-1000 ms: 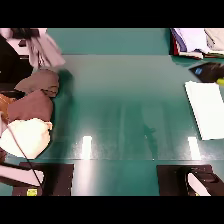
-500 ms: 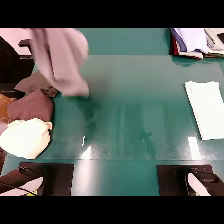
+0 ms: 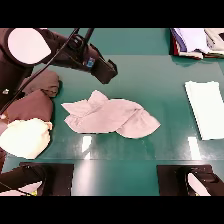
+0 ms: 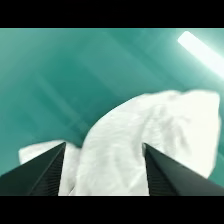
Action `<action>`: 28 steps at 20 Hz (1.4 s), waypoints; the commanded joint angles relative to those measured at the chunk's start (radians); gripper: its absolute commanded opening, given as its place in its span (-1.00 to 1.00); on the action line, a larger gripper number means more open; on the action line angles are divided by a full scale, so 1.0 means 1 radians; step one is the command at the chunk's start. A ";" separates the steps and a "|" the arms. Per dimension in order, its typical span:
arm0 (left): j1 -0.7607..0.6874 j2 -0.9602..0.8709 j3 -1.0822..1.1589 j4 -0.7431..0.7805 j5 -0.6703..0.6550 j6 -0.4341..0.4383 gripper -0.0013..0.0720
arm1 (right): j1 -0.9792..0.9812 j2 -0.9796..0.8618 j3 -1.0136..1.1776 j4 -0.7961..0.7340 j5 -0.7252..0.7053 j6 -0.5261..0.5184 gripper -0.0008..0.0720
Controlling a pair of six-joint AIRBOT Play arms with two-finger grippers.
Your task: Fold the shirts.
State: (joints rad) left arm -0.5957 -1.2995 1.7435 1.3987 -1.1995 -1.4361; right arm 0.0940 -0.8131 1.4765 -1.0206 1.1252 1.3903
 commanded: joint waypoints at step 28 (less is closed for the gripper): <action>0.581 0.116 -1.033 -0.290 0.267 -0.049 0.21 | 0.000 -0.089 -0.001 0.033 0.087 0.001 -0.94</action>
State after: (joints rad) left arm -0.0143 -1.1633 0.7082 1.1446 -0.9417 -1.4872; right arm 0.0940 -0.9009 1.4769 -0.9871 1.1954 1.3907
